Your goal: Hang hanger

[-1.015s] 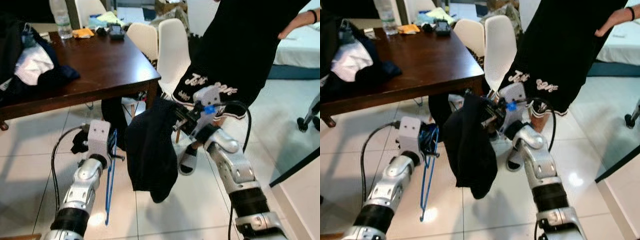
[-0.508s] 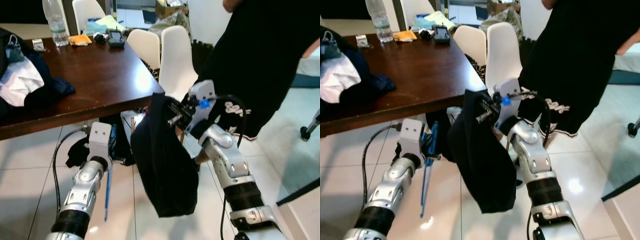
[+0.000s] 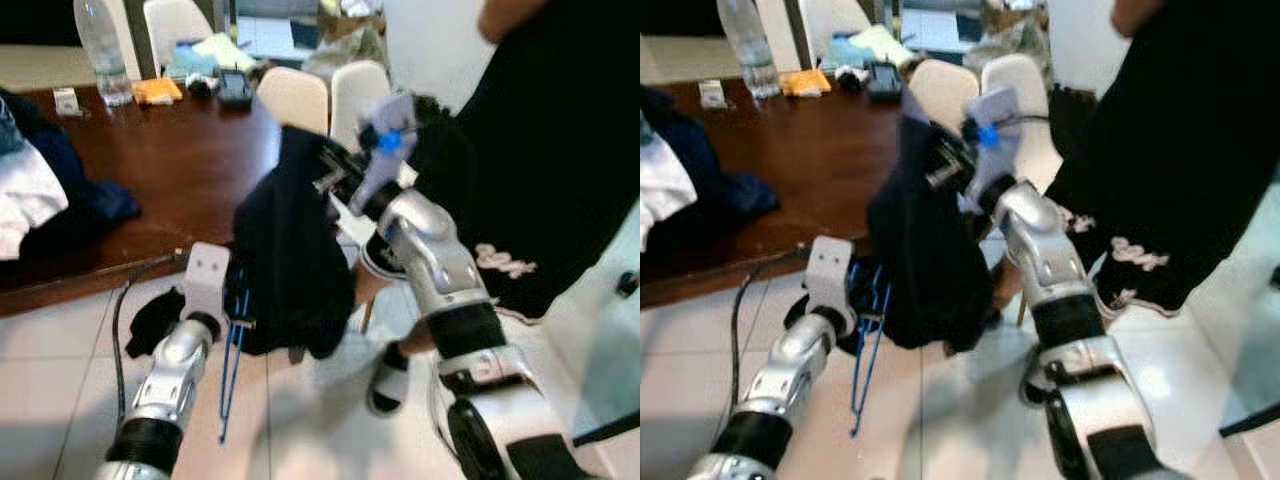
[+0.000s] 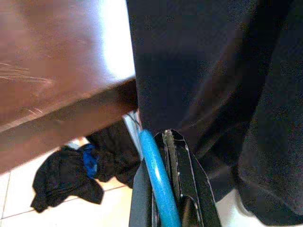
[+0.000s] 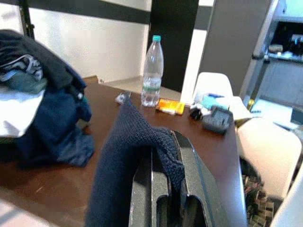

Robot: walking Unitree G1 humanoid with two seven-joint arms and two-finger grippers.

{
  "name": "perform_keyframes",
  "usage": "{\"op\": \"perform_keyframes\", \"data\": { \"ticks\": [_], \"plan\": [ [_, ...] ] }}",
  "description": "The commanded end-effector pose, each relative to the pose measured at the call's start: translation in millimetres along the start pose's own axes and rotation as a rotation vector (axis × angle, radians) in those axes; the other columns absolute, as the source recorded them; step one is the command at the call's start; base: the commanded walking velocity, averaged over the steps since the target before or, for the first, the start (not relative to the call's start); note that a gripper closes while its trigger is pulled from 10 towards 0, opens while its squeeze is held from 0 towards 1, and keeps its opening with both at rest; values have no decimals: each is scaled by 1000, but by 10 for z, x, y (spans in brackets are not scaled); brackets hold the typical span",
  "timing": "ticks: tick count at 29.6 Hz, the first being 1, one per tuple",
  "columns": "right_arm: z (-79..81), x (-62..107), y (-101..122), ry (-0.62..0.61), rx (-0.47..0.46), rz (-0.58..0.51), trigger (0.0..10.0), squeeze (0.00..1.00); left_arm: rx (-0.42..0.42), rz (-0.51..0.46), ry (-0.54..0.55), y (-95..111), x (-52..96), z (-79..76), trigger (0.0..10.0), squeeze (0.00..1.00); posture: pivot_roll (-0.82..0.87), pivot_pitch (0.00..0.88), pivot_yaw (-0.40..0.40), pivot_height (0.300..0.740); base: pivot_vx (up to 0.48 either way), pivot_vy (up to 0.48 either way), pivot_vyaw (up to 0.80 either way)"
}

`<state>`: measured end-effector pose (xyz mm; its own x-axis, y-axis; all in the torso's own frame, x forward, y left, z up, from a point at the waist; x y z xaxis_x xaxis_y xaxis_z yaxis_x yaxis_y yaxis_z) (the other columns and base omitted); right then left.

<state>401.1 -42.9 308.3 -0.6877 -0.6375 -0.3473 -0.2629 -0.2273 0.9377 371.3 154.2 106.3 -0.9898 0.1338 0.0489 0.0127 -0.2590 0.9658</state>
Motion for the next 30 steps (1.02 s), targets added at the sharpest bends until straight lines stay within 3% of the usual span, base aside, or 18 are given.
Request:
{"op": "perform_keyframes", "data": {
  "ticks": [1,2,3,5,6,10,12,16,25,30],
  "plan": [
    [-79,35,41,-26,8,-23,10000,0,6,25,-14,-69,22,-43,10000,0,113,117,-86,740,480,0,0],
    [-20,-200,424,6,53,-101,10000,0,1,62,-27,-176,57,-78,10000,0,120,115,-93,740,480,0,0],
    [-20,-200,424,6,53,-101,10000,0,1,62,-27,-176,57,-78,10000,0,120,115,-93,740,480,0,0],
    [69,-369,787,40,75,-179,10000,0,-9,120,-39,-343,114,-102,10000,0,122,115,-93,740,480,0,0],
    [69,-369,787,40,75,-179,10000,0,-9,120,-39,-343,114,-102,10000,0,122,115,-93,740,480,0,0],
    [186,-521,1243,67,75,-286,10000,0,-15,258,-48,-729,259,-102,10000,0,129,114,-97,740,480,0,0],
    [200,-538,1302,69,74,-300,10000,0,-17,278,-50,-786,284,-102,10000,0,129,114,-97,740,480,0,0],
    [280,-649,1634,56,63,-372,10000,0,22,359,-58,-1043,453,-152,10000,0,137,110,-105,740,146,0,0],
    [419,-732,1867,62,76,-420,10000,0,52,392,-52,-1200,568,-177,10000,0,147,105,-111,740,0,0,0],
    [382,-779,2072,-69,139,-444,10000,0,101,389,-53,-1291,658,-196,10000,0,164,102,-122,740,0,0,0]
  ]
}}
Point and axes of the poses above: a point about 5 cm out from each wrist's last joint towards the gripper, its own x axis pointing back from the gripper into the wrist, its own y axis along the axis of the wrist's last joint, z = x × y, the point moved 4 cm from there along -x, pointing out of the wrist towards the gripper, and after that the axes turned 11 degrees about -x, right-handed, at the moved point
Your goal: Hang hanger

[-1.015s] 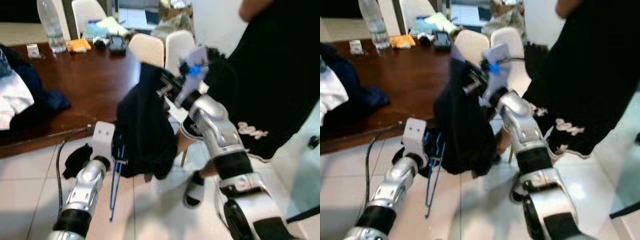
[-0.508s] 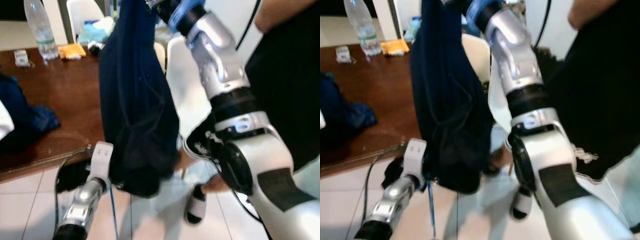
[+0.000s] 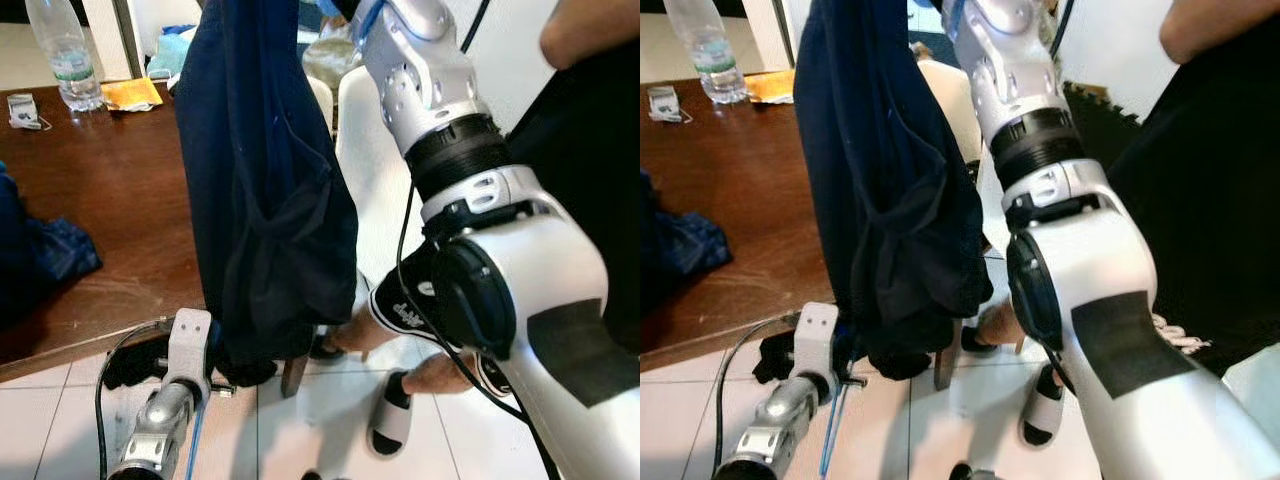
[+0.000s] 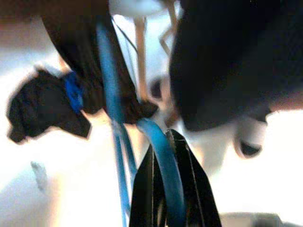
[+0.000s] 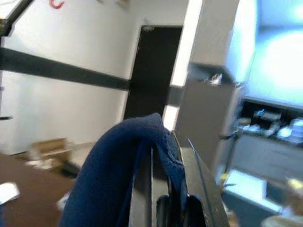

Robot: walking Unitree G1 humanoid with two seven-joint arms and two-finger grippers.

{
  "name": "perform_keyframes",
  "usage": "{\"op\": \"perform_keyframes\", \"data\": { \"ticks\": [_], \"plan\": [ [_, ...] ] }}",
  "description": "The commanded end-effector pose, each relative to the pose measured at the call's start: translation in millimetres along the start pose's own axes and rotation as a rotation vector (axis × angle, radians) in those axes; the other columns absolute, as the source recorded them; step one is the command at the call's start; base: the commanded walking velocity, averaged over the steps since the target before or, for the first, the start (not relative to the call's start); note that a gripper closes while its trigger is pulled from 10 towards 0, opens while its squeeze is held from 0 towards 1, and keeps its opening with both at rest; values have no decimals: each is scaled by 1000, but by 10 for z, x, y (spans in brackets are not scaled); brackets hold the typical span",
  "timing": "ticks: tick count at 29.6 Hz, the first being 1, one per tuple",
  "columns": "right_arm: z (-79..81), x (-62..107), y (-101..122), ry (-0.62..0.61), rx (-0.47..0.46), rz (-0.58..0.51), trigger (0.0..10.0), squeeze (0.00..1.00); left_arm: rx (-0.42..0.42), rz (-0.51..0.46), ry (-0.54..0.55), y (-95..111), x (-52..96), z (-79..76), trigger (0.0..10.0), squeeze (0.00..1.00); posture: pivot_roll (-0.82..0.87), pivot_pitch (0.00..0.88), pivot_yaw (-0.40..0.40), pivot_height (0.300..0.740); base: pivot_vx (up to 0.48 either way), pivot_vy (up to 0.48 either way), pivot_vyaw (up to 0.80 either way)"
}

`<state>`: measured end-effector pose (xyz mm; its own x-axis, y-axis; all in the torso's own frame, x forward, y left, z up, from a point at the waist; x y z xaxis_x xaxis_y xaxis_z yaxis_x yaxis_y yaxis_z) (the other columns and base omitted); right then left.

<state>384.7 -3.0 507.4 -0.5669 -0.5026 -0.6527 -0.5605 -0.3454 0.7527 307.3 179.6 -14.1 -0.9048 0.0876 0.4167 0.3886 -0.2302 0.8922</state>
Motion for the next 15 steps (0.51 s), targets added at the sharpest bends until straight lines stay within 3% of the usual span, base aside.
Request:
{"op": "perform_keyframes", "data": {
  "ticks": [1,7,15],
  "plan": [
    [-64,-50,296,-61,43,-95,10000,0,37,1,-14,-80,33,-47,10000,0,164,102,-122,740,0,0,0],
    [-86,-92,486,-84,21,-139,10000,0,55,-32,-26,-70,54,-52,10000,0,168,105,-123,740,0,0,0],
    [6,-156,699,-50,-39,-197,10000,0,51,-56,-87,-81,80,-105,10000,0,171,116,-129,740,0,0,0]
  ]
}}
Point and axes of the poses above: a point about 5 cm out from each wrist's last joint towards the gripper, its own x axis pointing back from the gripper into the wrist, its own y axis along the axis of the wrist's last joint, z = x × y, the point moved 4 cm from there along -x, pointing out of the wrist towards the gripper, and after that the axes turned 11 degrees about -x, right-handed, at the moved point
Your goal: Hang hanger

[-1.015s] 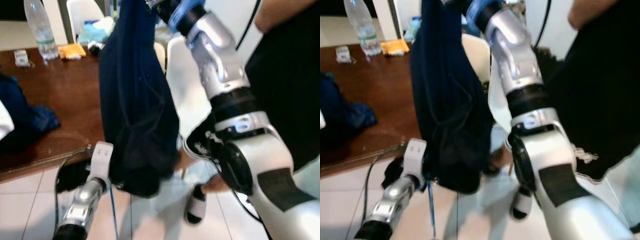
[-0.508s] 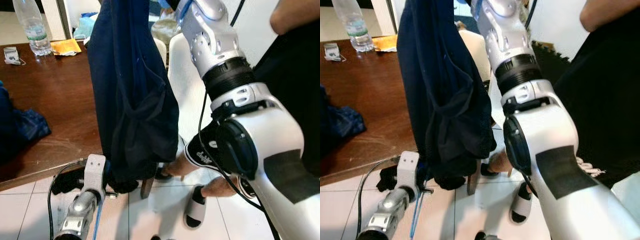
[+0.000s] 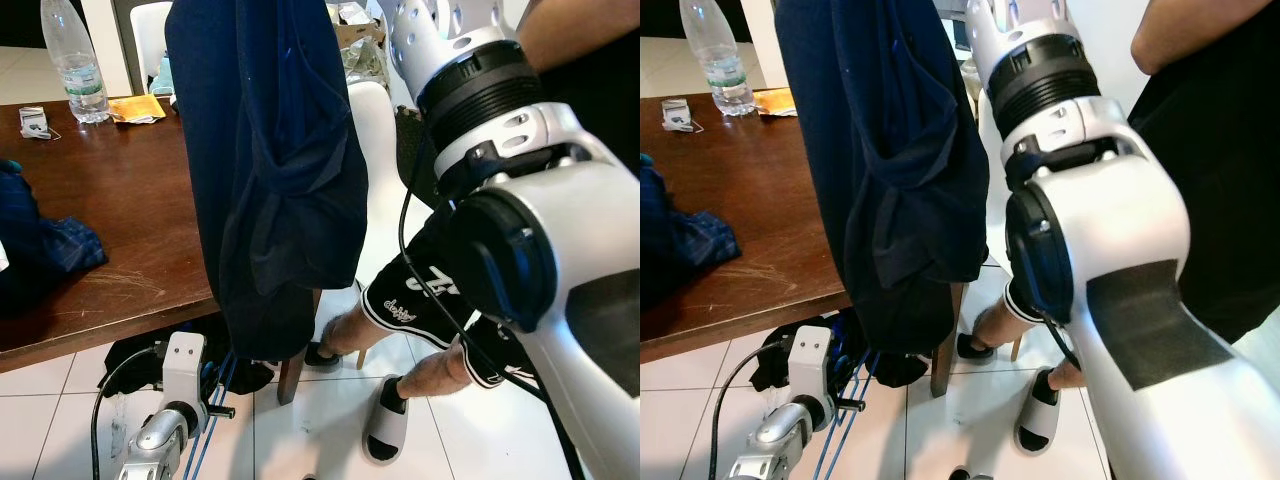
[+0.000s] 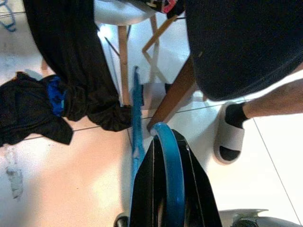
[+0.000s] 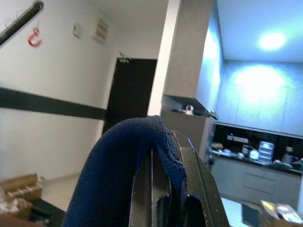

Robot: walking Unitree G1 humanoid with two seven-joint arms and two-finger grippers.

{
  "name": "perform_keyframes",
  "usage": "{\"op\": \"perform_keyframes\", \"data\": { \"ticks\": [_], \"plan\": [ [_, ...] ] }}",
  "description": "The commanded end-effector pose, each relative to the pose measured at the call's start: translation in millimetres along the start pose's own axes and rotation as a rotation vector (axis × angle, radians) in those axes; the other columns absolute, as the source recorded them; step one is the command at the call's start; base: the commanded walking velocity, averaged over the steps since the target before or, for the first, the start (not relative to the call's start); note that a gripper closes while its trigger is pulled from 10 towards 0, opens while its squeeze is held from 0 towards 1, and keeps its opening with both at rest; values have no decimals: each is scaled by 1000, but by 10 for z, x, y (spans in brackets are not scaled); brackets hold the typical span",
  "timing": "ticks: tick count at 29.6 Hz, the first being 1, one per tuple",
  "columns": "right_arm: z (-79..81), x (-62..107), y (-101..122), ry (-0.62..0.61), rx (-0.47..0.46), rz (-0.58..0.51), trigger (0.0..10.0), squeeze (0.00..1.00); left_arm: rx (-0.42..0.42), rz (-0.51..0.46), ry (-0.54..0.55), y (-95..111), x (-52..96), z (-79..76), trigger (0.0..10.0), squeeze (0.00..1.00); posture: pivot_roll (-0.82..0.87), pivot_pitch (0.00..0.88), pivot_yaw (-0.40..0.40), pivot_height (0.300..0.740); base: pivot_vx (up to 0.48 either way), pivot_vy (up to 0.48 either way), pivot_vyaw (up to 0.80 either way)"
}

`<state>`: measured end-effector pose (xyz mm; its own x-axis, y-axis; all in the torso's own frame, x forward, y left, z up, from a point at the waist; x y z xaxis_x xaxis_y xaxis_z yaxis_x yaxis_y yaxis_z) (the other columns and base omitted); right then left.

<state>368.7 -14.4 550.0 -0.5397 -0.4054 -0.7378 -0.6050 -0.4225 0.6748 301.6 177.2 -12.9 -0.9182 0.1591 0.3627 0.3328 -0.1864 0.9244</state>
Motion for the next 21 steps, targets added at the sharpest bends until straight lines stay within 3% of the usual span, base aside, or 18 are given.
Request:
{"op": "perform_keyframes", "data": {
  "ticks": [1,6,12,17,20,21],
  "plan": [
    [47,-51,244,17,-12,-82,10000,0,16,13,-27,-76,26,-73,10000,0,171,116,-129,740,0,0,0],
    [144,-85,279,39,-57,-98,10000,0,-35,13,-103,-104,38,-164,10000,0,179,115,-137,740,0,0,0],
    [288,-136,329,57,-120,-116,10000,0,-35,20,-183,-147,43,-264,10000,0,202,88,-172,740,0,0,0],
    [386,-178,427,72,-116,-130,10000,0,-29,22,-198,-165,45,-296,10000,0,214,80,-183,740,0,0,0],
    [432,-203,526,76,-116,-150,10000,0,-21,28,-197,-190,43,-313,10000,0,230,72,-204,740,0,0,0],
    [467,-227,653,74,-126,-180,10000,0,-4,44,-193,-230,33,-325,10000,0,242,74,-220,740,0,0,0]
  ]
}}
Point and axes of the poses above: a point about 5 cm out from each wrist's last joint towards the gripper, its own x axis pointing back from the gripper into the wrist, its own y axis along the axis of the wrist's last joint, z = x × y, the point moved 4 cm from there along -x, pointing out of the wrist towards the gripper, and after that the axes turned 11 degrees about -x, right-handed, at the moved point
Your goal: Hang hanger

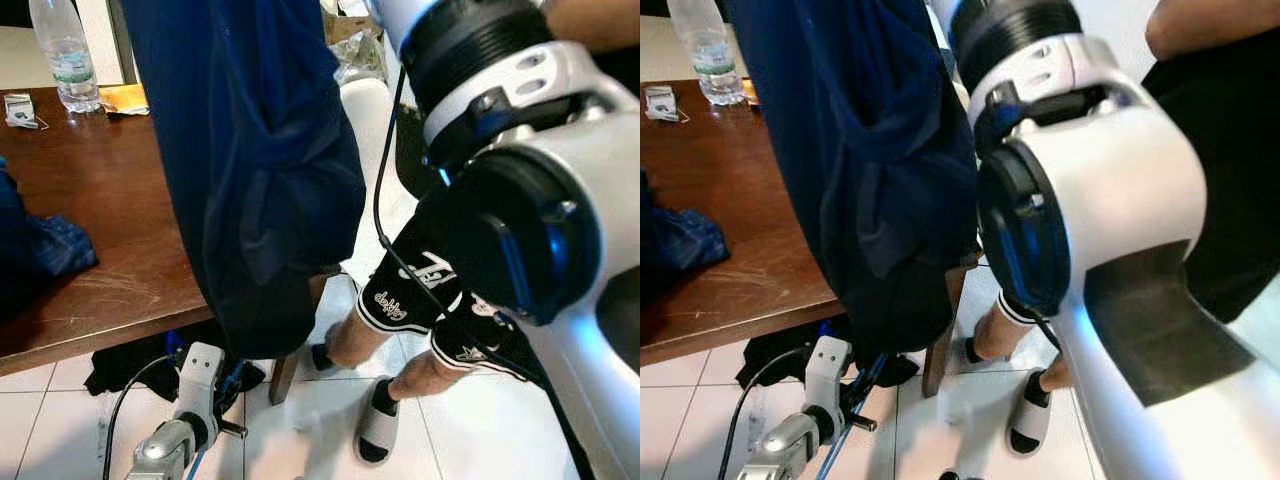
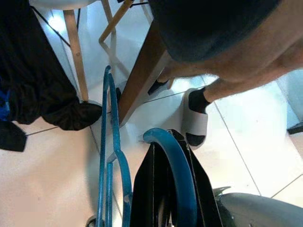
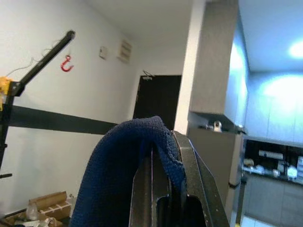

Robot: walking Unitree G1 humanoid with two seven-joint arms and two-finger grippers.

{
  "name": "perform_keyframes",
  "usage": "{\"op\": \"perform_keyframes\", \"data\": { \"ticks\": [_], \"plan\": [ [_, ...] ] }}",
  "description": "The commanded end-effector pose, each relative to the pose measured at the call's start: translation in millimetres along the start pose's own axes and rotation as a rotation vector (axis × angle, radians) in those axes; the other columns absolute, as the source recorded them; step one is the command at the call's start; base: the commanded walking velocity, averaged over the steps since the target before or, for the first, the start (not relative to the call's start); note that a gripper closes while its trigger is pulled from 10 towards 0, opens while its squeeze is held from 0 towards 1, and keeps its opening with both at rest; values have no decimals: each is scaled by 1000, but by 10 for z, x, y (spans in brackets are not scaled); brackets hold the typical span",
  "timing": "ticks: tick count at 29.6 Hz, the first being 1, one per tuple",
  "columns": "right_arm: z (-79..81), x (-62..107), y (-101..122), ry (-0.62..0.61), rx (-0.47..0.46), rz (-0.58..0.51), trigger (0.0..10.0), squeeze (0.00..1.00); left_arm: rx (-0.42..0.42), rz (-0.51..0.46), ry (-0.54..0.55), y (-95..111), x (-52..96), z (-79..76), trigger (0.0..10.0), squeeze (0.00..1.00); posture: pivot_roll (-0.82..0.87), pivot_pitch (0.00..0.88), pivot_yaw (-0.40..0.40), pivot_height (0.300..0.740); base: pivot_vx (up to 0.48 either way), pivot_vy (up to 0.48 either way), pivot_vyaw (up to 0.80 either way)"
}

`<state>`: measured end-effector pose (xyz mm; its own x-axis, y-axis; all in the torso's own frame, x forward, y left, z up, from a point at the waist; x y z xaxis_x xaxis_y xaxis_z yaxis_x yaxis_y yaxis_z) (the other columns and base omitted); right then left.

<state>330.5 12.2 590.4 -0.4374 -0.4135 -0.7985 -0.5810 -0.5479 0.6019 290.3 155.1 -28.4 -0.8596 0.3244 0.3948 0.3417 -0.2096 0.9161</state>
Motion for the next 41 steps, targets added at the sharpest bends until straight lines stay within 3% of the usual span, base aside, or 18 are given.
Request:
{"op": "perform_keyframes", "data": {
  "ticks": [1,8,9,11,13,15,19,20,21,23,25,26,27,29,33,37,38,41],
  "plan": [
    [91,-81,342,4,-20,-106,10000,0,38,44,-8,-135,-3,-78,10000,0,247,76,-225,740,0,0,0],
    [65,-40,116,3,-38,-45,10000,0,91,78,19,-240,7,-75,10000,0,243,83,-224,740,0,0,0],
    [42,41,-192,16,-2,40,10000,0,110,79,41,-262,24,-46,10000,0,231,89,-213,740,0,0,0],
    [42,41,-192,16,-2,40,10000,0,110,79,41,-262,24,-46,10000,0,231,89,-213,740,0,0,0],
    [-82,314,-845,14,25,221,10000,0,119,37,86,-211,58,86,10000,0,224,98,-204,740,0,0,0],
    [-123,407,-1011,9,27,268,10000,0,120,14,95,-174,65,130,10000,0,224,98,-204,740,0,0,0],
    [-245,506,-1125,-29,16,300,10000,0,75,-118,47,131,38,190,10000,0,224,105,-190,740,0,0,0],
    [-306,528,-1128,-46,12,301,10000,0,28,-205,-17,362,38,161,10000,0,224,105,-185,740,0,0,0],
    [-306,528,-1128,-46,12,301,10000,0,28,-205,-17,362,38,161,10000,0,224,105,-185,740,0,0,0],
    [-417,562,-1107,-71,11,298,10000,0,-84,-370,-187,877,130,-39,10000,0,223,104,-174,740,0,0,0],
    [-417,562,-1107,-71,11,298,10000,0,-84,-370,-187,877,130,-39,10000,0,223,104,-174,740,0,0,0],
    [-457,585,-1114,-73,13,302,10000,0,-131,-427,-266,1106,209,-176,10000,0,224,105,-169,740,0,0,0],
    [-457,585,-1114,-73,13,302,10000,0,-131,-427,-266,1106,209,-176,10000,0,224,105,-169,740,0,0,0],
    [-412,677,-1254,4,15,352,10000,0,-203,-505,-378,1468,349,-441,10000,0,227,106,-158,740,0,0,0],
    [-351,746,-1371,61,27,393,10000,0,-219,-536,-406,1592,399,-520,10000,0,227,107,-154,740,0,0,0],
    [-154,1002,-1746,226,106,520,10000,0,-220,-603,-444,1843,497,-624,10000,0,232,108,-147,740,0,0,0],
    [-68,1158,-1941,289,135,584,10000,0,-222,-627,-472,1945,566,-680,10000,0,237,108,-144,740,0,0,0],
    [-11,1289,-2090,324,145,632,10000,0,-227,-640,-497,2013,628,-728,10000,0,240,107,-143,740,0,0,0]
  ]
}}
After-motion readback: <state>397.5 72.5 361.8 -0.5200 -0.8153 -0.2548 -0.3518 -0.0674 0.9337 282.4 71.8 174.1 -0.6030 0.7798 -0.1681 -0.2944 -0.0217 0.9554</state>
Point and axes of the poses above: a point about 5 cm out from each wrist's last joint towards the gripper, its own x axis pointing back from the gripper into the wrist, its own y axis along the axis of the wrist's last joint, z = x × y, the point moved 4 cm from there along -x, pointing out of the wrist towards the gripper, and after that the axes turned 11 degrees about -x, right-handed, at the moved point
